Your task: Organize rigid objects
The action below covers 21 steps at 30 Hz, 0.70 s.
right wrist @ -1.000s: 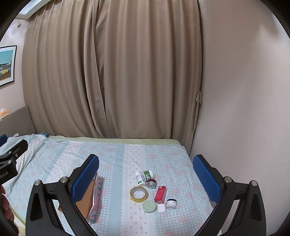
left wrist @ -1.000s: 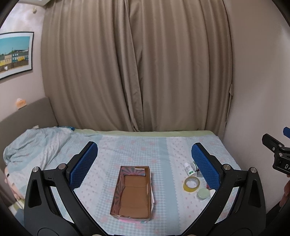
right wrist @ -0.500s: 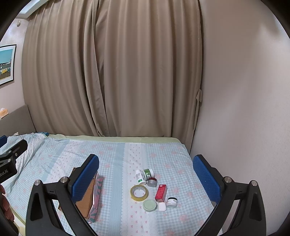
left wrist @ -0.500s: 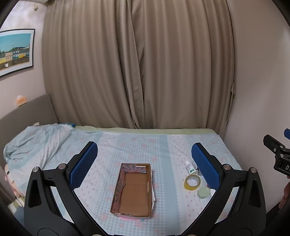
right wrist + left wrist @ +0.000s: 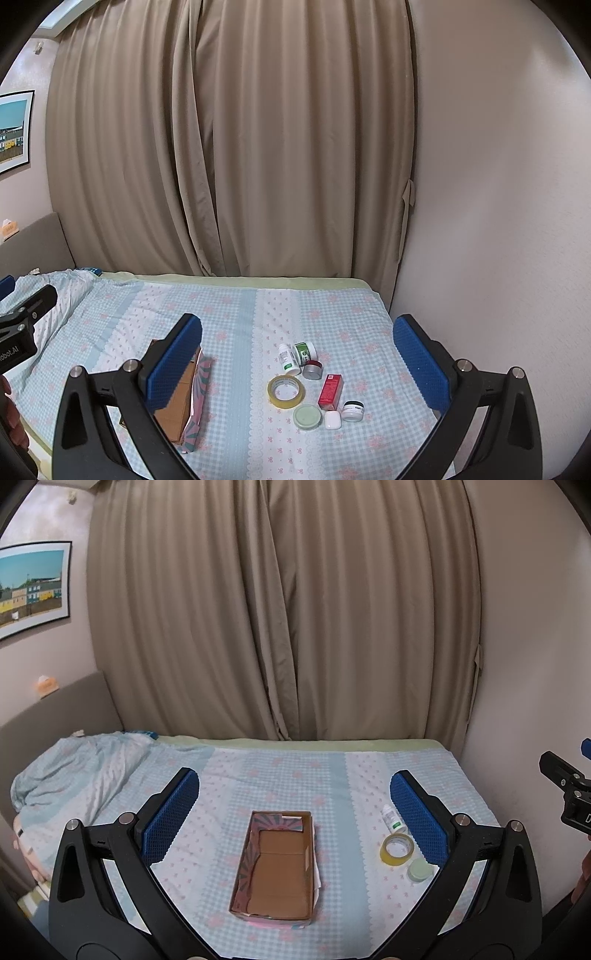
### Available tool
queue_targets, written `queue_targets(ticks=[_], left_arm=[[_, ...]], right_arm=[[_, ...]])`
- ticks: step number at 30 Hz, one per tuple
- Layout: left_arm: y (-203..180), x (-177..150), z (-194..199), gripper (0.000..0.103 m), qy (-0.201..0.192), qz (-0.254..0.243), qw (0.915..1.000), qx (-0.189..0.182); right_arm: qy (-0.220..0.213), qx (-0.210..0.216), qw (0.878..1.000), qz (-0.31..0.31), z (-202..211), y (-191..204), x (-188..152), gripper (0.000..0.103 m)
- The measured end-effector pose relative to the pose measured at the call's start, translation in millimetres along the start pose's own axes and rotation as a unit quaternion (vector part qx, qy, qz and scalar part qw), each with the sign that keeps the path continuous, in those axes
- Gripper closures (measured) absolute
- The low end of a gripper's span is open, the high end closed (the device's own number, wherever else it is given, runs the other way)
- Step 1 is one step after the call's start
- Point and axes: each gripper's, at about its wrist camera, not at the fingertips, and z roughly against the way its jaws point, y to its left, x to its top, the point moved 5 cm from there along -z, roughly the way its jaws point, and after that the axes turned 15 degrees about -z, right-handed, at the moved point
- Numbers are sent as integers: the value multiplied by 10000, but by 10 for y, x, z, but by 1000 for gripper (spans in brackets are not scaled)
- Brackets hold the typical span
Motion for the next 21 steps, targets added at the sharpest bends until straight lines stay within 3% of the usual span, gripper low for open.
queue_targets(ticks=[21], left_arm=[[1,-35,-34,0,76,-59,9999,-88]], right_arm=[[30,6,10000,-8,-9,7,22,0]])
